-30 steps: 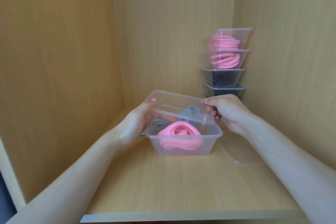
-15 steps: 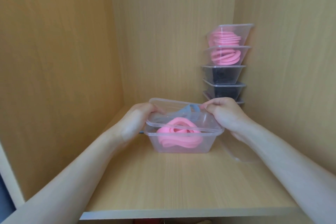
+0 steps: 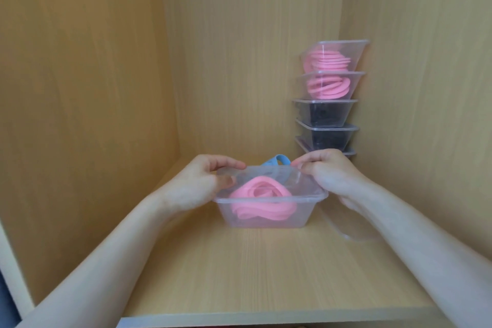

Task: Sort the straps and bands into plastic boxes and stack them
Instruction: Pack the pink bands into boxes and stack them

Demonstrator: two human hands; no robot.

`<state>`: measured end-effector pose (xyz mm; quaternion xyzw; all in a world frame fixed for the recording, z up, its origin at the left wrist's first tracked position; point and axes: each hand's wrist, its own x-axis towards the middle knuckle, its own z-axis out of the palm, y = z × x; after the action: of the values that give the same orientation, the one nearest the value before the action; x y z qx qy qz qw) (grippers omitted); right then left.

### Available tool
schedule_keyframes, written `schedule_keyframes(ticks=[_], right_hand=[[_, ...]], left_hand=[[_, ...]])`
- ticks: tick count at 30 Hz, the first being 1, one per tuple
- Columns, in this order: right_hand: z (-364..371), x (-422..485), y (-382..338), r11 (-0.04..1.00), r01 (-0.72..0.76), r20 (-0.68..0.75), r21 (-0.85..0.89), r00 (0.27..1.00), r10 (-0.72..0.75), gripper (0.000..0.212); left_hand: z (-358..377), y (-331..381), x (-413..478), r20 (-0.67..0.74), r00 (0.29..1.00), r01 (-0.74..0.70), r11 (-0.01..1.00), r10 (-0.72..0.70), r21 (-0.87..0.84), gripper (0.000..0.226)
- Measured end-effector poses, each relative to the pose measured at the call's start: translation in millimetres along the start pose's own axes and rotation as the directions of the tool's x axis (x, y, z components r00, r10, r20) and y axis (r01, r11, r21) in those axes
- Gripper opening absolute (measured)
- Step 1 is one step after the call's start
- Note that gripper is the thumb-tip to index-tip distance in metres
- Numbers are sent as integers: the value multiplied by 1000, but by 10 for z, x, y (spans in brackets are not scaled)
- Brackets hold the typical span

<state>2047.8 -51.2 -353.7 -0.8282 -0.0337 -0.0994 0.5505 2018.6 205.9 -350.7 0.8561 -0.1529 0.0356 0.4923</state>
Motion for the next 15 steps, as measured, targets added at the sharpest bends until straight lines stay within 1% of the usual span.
schedule_keyframes(ticks=[5,8,13,14,15], right_hand=[[20,16,-3,991,39,-36,-125,998,-44,30],[47,36,-24,983,45,-9,-180,999,-48,33],[81,60,-40,972,69,51,-227,997,-59,34],[81,62,-37,967,75,62,-242,996,-62,34],[81,66,-31,962,81,76,-262,995,-64,35]], left_hand=[[-7,-58,62,8,999,-49,992,49,119,33],[-31,-90,92,17,998,-61,984,59,170,34],[-33,-125,106,71,997,-22,991,13,131,36],[-19,-120,95,96,995,-20,993,8,118,38],[-2,-111,85,123,992,-16,992,0,126,47]])
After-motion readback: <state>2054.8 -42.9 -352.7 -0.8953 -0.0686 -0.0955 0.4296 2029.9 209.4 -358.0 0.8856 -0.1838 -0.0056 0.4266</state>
